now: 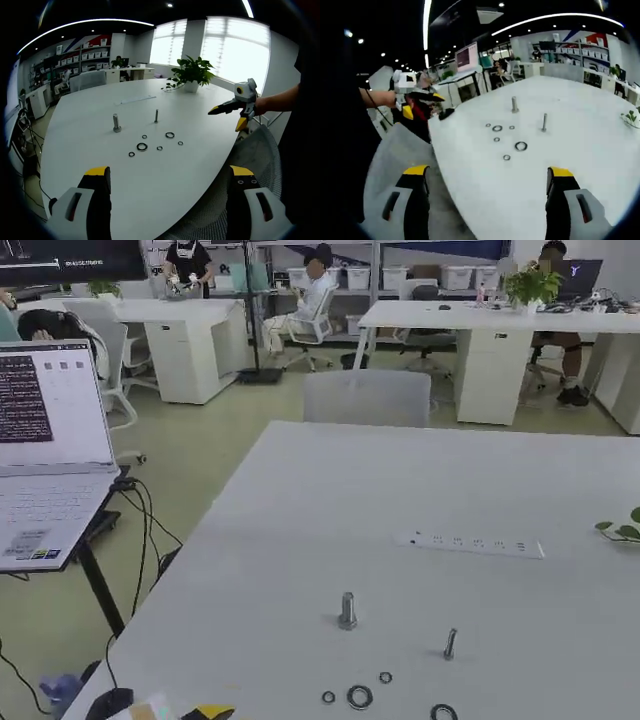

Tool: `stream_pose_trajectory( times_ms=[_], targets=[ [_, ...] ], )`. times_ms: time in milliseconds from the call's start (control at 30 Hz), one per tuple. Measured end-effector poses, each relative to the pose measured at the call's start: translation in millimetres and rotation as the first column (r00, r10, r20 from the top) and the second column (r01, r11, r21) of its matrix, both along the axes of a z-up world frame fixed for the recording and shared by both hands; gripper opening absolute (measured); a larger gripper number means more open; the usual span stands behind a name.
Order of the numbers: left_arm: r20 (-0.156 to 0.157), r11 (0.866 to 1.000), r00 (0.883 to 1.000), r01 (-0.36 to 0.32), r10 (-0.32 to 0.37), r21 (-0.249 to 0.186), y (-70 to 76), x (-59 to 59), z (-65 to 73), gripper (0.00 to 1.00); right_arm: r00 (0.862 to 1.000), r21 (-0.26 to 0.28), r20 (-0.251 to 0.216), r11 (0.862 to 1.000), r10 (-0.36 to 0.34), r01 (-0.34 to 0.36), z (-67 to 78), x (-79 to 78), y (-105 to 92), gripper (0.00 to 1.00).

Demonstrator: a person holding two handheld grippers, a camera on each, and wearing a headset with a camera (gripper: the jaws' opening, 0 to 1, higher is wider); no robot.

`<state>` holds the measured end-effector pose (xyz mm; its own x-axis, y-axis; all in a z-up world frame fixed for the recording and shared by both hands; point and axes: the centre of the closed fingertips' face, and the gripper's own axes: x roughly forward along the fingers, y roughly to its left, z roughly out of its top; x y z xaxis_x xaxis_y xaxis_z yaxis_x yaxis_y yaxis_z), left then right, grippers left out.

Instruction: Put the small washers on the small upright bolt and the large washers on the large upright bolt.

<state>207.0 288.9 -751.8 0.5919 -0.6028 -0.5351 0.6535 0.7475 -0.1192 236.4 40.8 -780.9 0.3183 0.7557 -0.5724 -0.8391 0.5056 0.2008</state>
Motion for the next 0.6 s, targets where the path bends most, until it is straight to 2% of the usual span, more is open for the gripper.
stream_pose_trajectory(
  times_ms=[200,433,600],
  targets=[
    [0.000,1.000,1.000,-0.005,0.005,-0.006,-0.1,3.6,1.8,0.93,1.000,0.008,-0.009,1.000,-0.005,0.005,-1.4,2.9,-0.6,0.96],
    [-0.013,1.000,1.000,0.006,-0.006,0.013,-2.5,4.2,-1.1,0.93,1.000,-0.006,-0.010,1.000,0.000,0.000,-3.4,1.2,-1.6,0.95],
    [-0.013,1.000,1.000,0.015,-0.015,0.011,-4.4,4.2,-1.3,0.93,1.000,-0.024,-0.019,1.000,-0.004,0.004,-6.7,2.7,-5.1,0.95]
  ],
)
